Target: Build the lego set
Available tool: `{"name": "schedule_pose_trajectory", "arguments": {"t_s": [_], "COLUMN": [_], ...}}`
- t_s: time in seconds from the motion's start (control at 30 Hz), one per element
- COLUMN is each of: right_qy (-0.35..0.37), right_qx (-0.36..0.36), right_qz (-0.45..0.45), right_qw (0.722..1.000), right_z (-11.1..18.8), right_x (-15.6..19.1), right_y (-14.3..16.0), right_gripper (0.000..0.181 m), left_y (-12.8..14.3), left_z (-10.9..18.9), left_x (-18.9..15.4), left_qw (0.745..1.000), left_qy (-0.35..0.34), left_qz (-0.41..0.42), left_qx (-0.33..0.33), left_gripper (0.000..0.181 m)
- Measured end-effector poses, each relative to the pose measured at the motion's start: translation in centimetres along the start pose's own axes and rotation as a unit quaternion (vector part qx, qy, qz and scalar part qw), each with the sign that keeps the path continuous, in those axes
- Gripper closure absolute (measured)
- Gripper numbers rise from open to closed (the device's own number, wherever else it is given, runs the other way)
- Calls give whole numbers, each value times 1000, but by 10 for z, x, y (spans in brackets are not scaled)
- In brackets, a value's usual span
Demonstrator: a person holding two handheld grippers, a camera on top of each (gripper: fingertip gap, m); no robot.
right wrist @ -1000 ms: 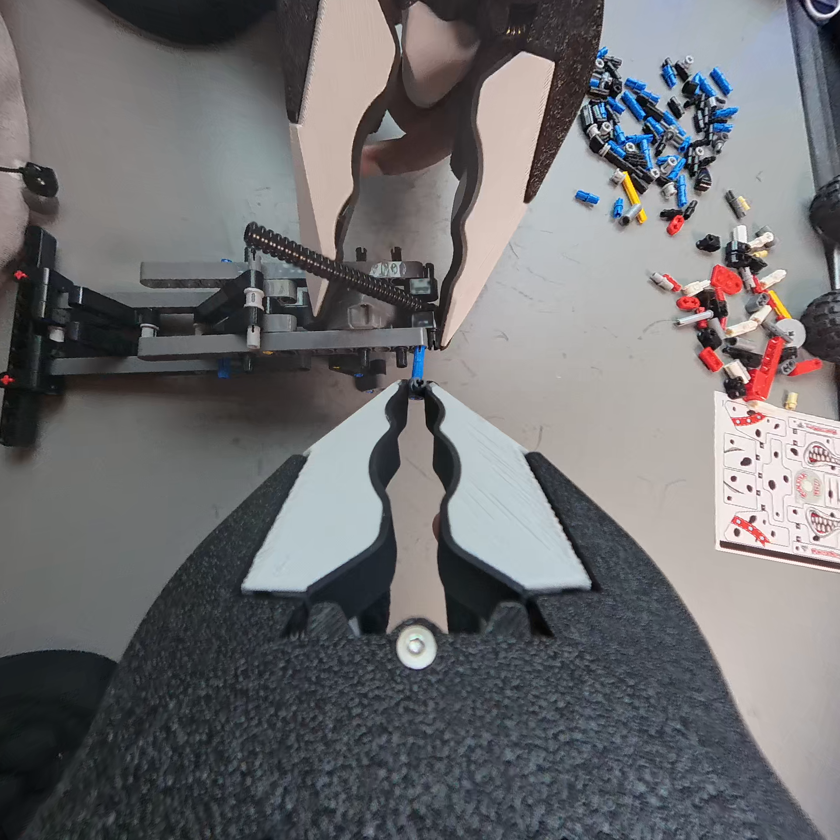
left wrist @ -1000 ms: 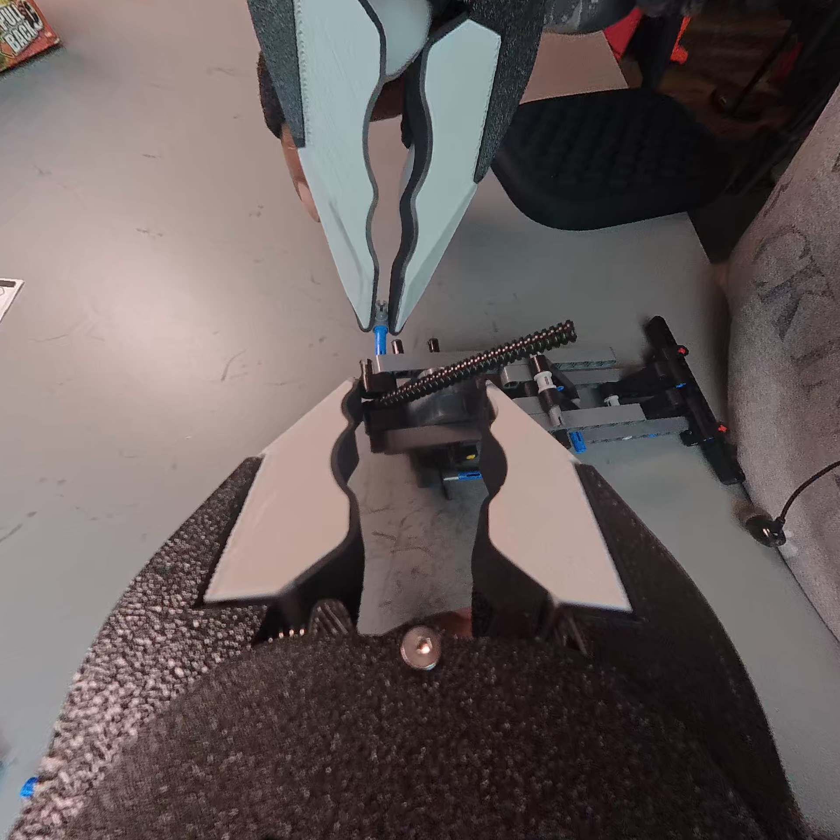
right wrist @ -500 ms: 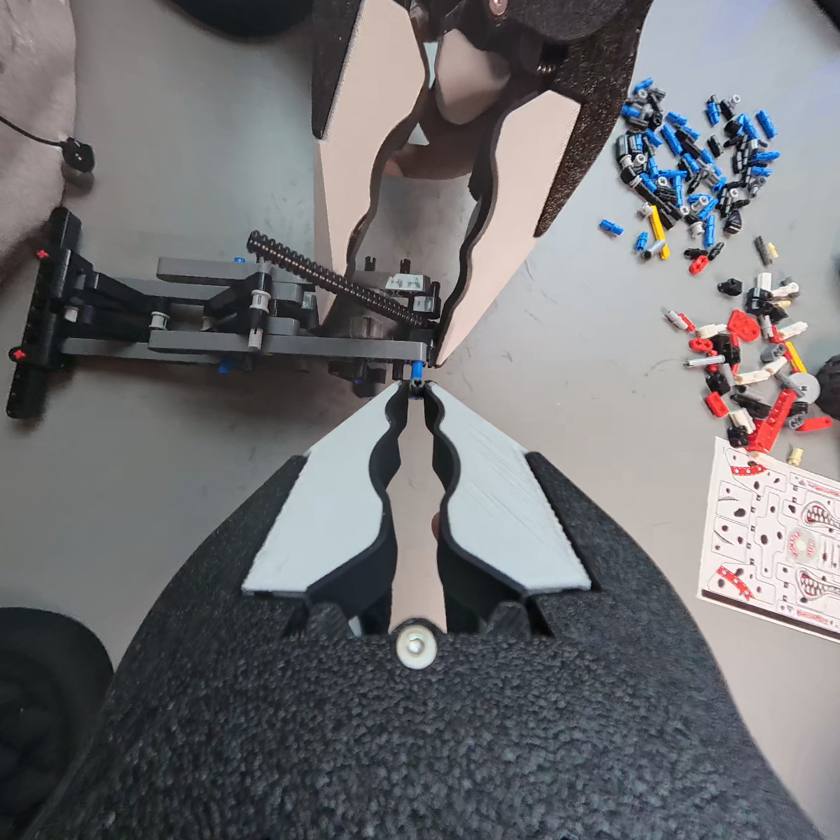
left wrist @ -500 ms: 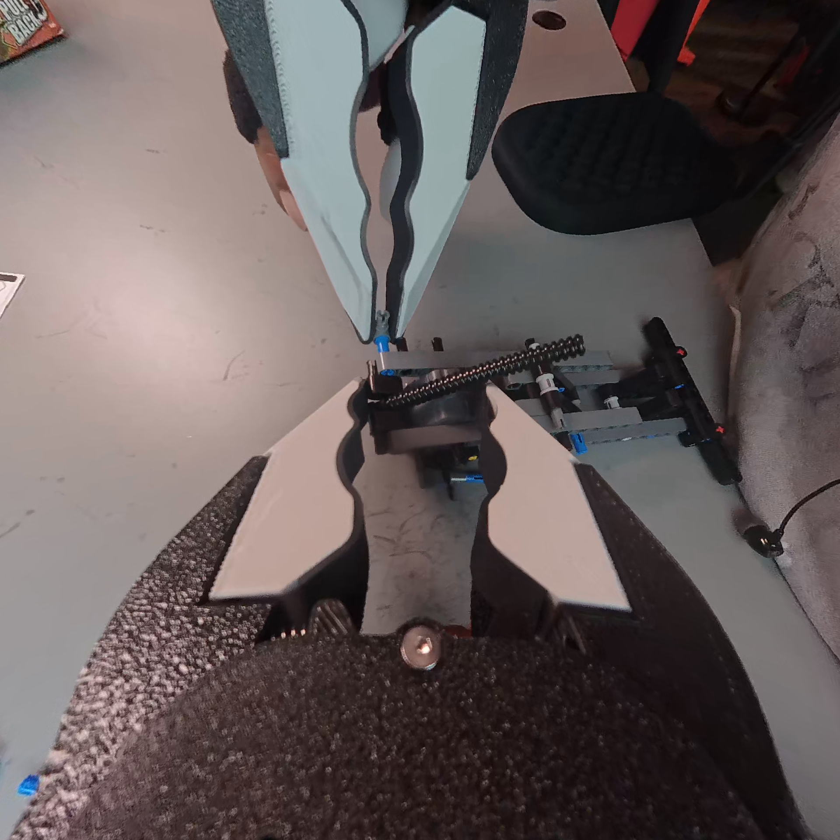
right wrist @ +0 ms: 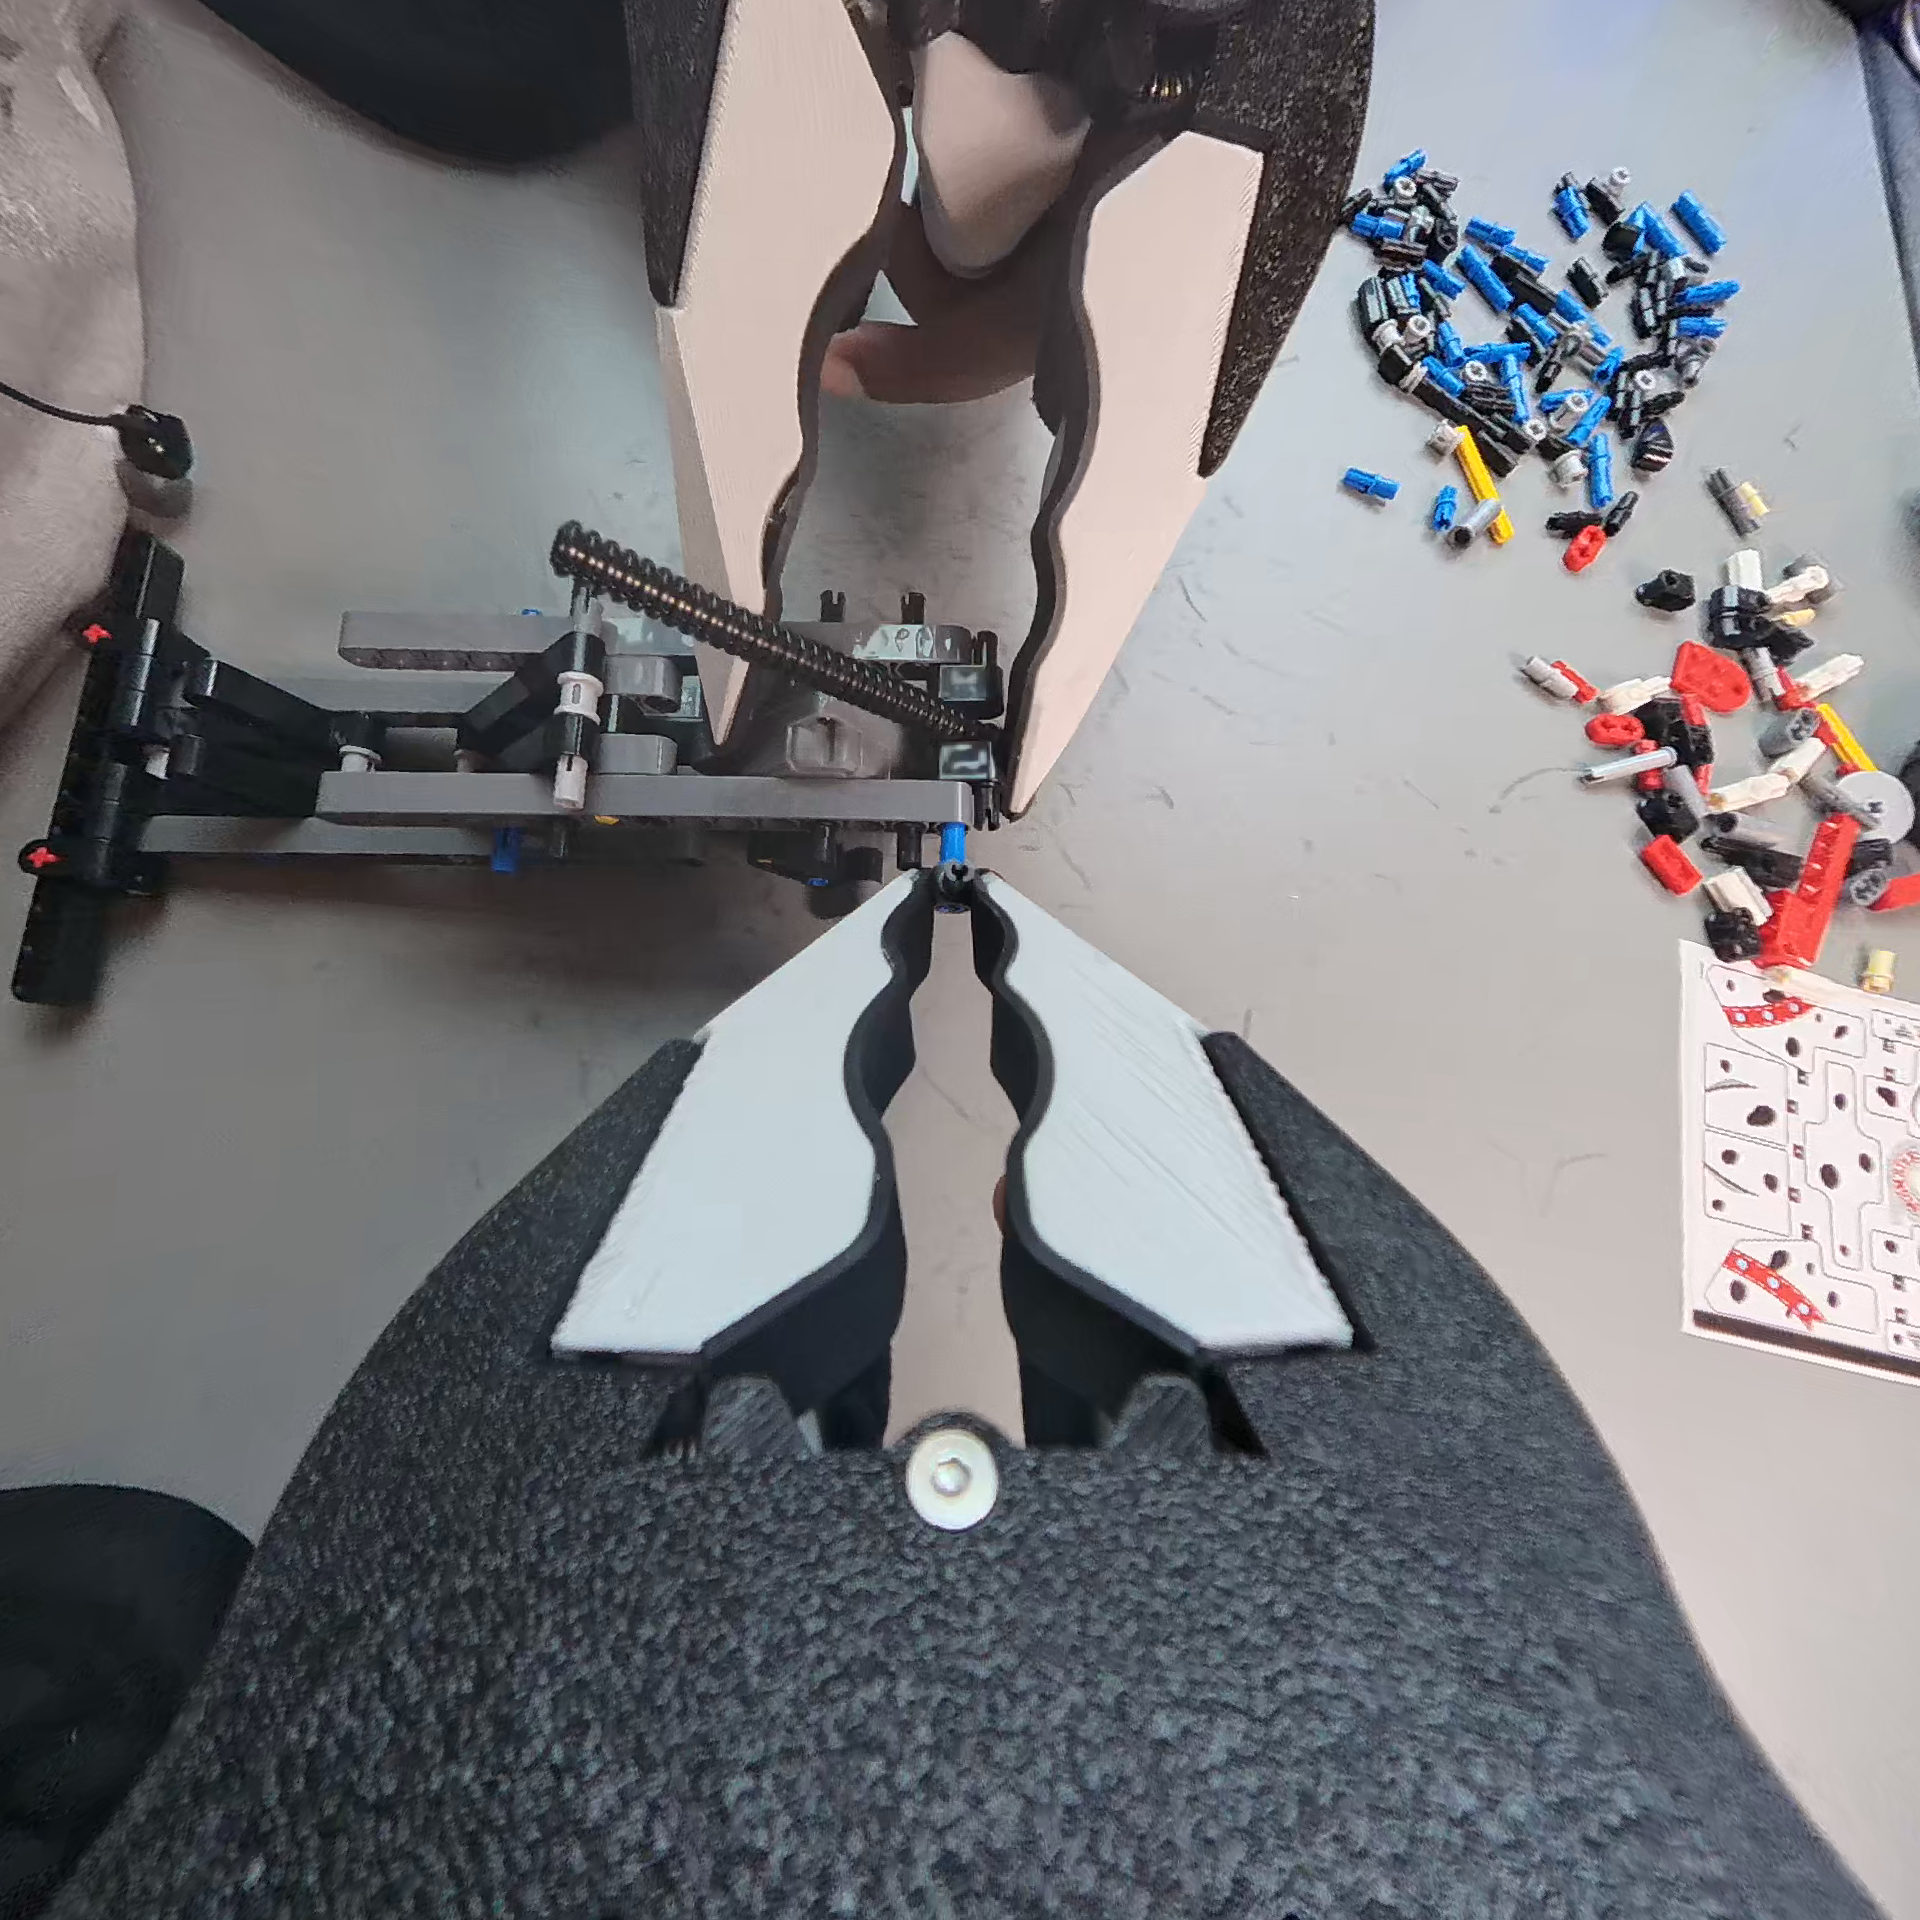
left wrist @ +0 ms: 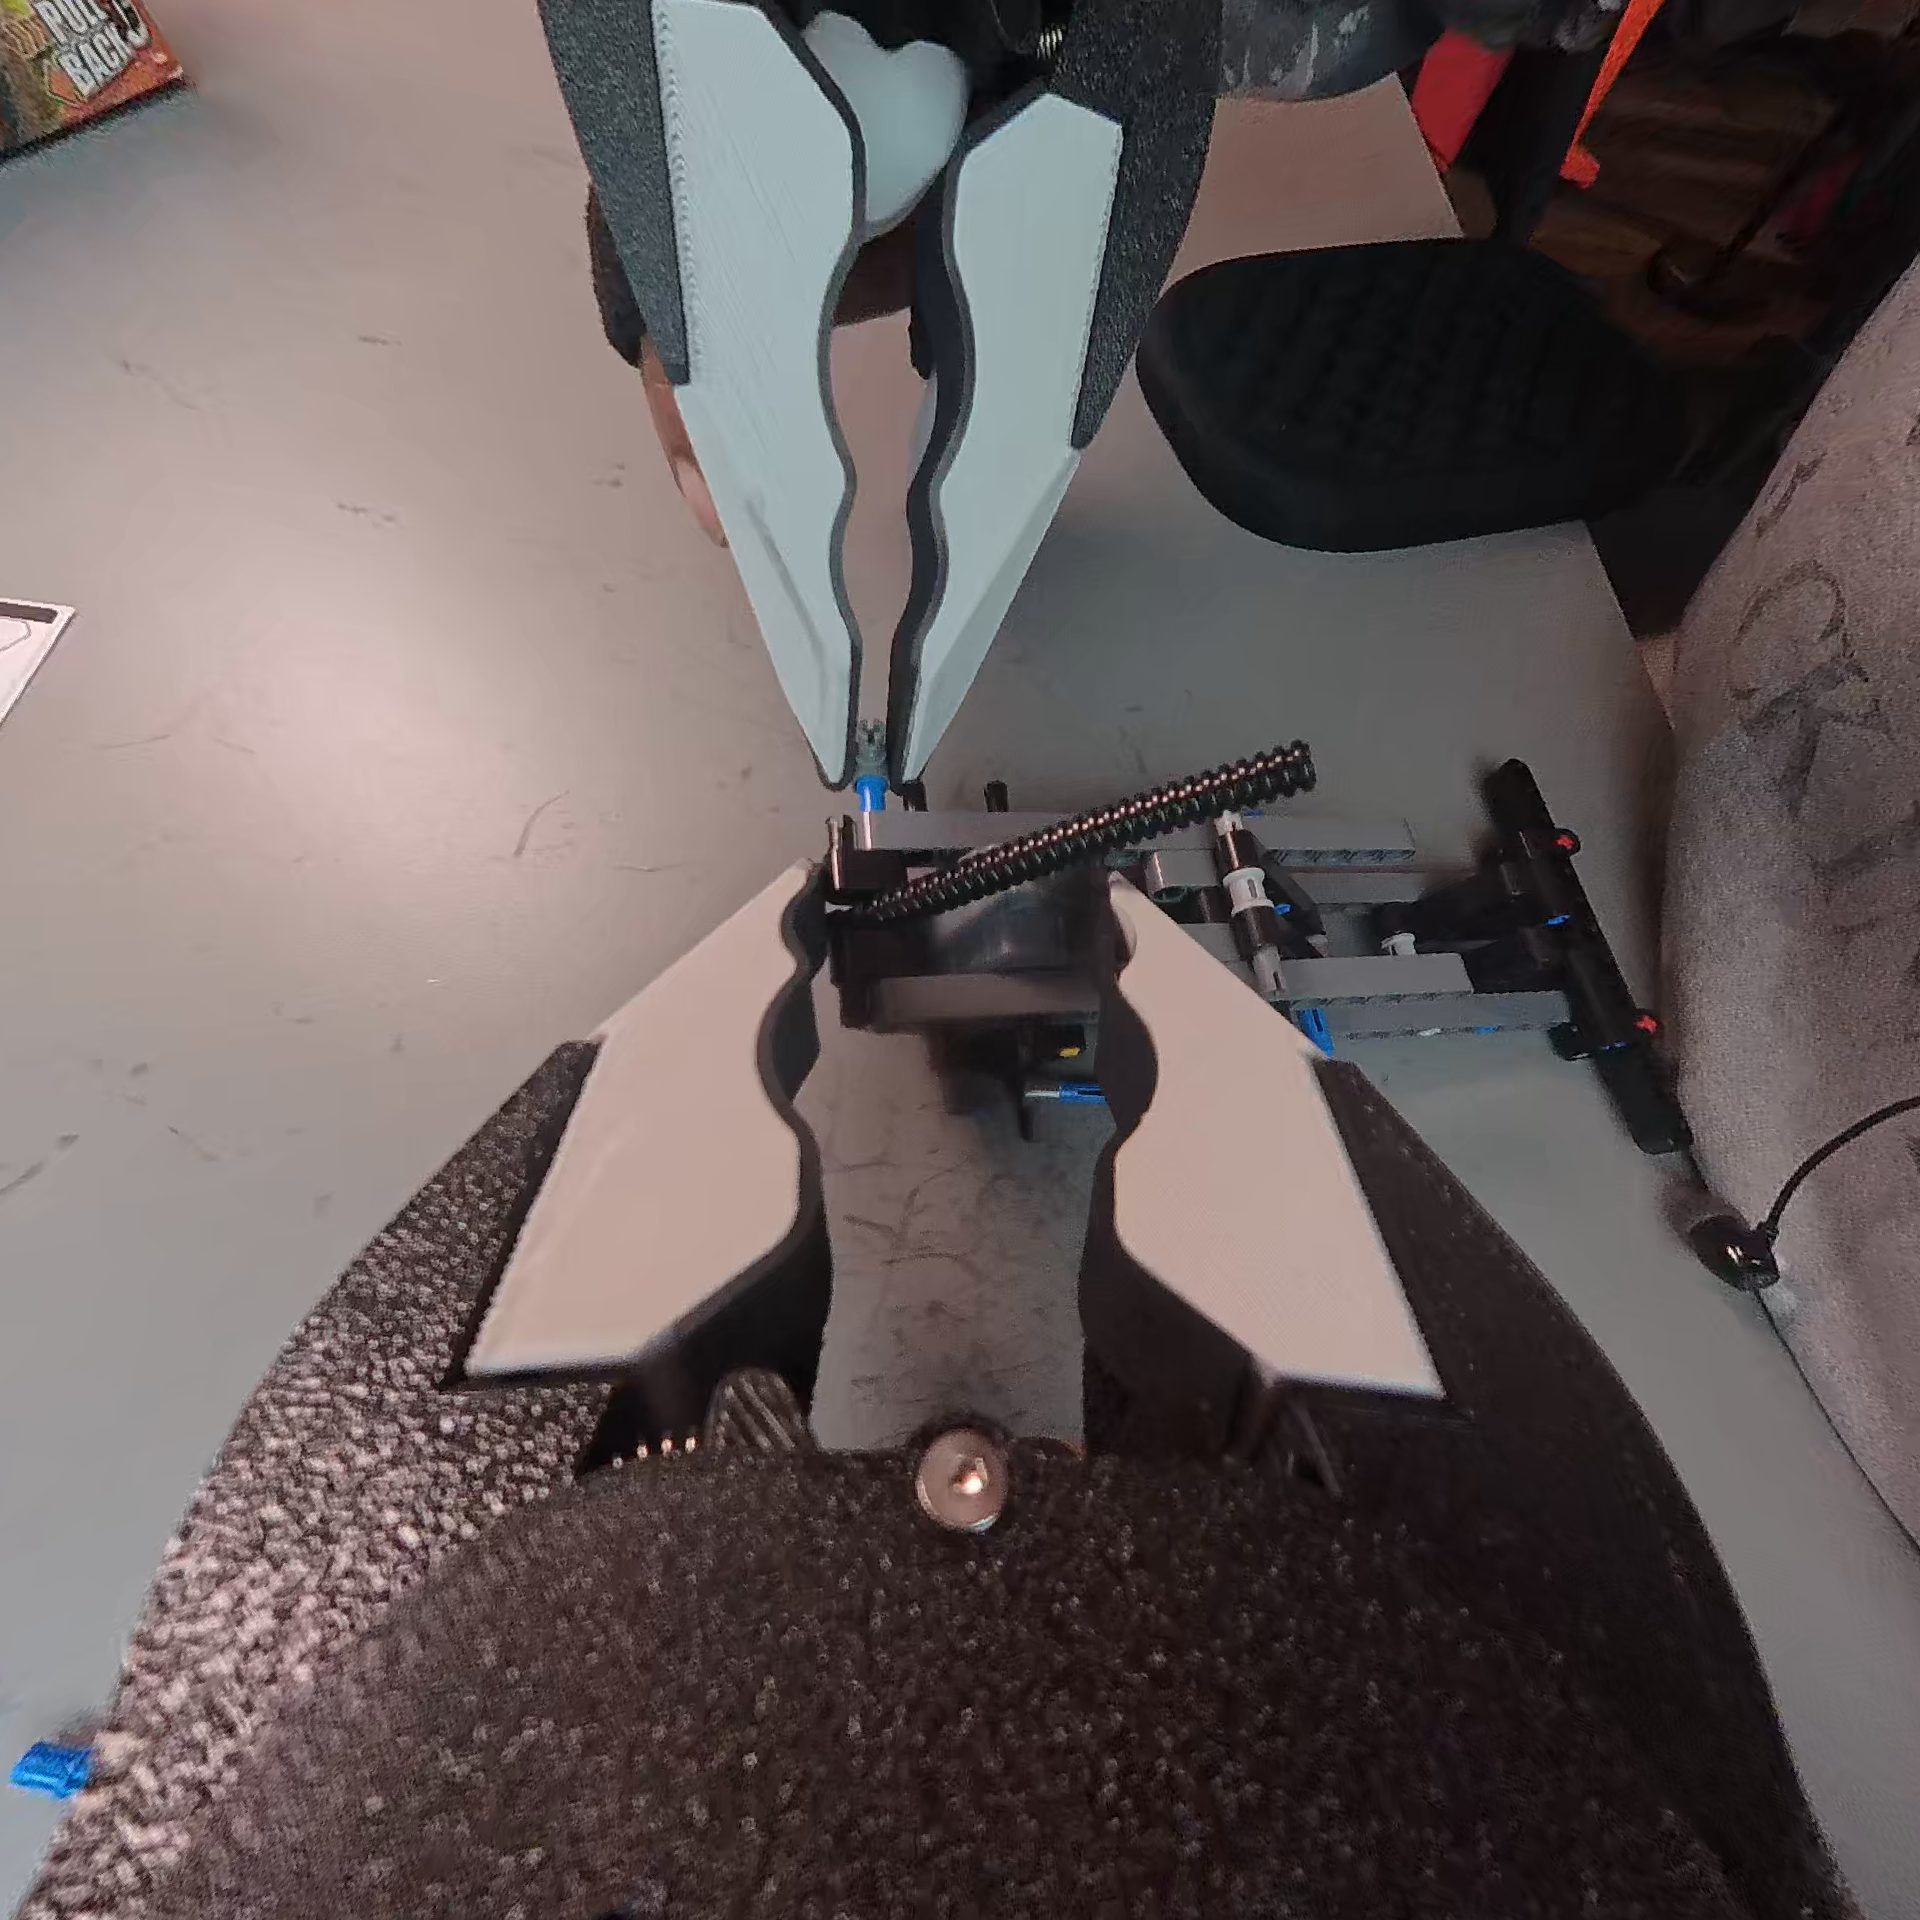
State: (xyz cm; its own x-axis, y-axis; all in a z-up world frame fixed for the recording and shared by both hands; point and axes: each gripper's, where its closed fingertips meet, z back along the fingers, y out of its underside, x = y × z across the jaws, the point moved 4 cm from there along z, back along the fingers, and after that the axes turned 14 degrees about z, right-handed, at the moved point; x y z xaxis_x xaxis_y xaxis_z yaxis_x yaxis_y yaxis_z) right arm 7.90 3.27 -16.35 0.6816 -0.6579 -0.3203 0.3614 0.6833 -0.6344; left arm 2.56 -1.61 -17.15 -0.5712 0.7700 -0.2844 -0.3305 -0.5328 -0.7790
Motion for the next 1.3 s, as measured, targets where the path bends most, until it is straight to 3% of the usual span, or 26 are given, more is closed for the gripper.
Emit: {"name": "schedule_pose_trajectory", "arguments": {"t_s": [0.53,0.8,1.1,1.3], "right_qy": [0,-10,6,12], "right_qx": [1,-51,-50,-52], "right_qz": [2,-38,-36,-39], "right_qw": [1000,998,998,998], "right_z": [-2,-2,3,-4], "right_x": [5,5,5,7], "right_y": [-4,-2,-3,-2], "right_gripper": [176,176,175,175], "left_y": [3,3,1,3], "left_z": [-1,-1,-2,4], "left_x": [-4,-4,-4,-6], "left_qw": [1000,999,999,1000], "left_qy": [-5,2,7,16], "left_qz": [7,8,6,12], "left_qx": [-30,-35,-34,-21], "left_gripper": [132,133,132,119]}}
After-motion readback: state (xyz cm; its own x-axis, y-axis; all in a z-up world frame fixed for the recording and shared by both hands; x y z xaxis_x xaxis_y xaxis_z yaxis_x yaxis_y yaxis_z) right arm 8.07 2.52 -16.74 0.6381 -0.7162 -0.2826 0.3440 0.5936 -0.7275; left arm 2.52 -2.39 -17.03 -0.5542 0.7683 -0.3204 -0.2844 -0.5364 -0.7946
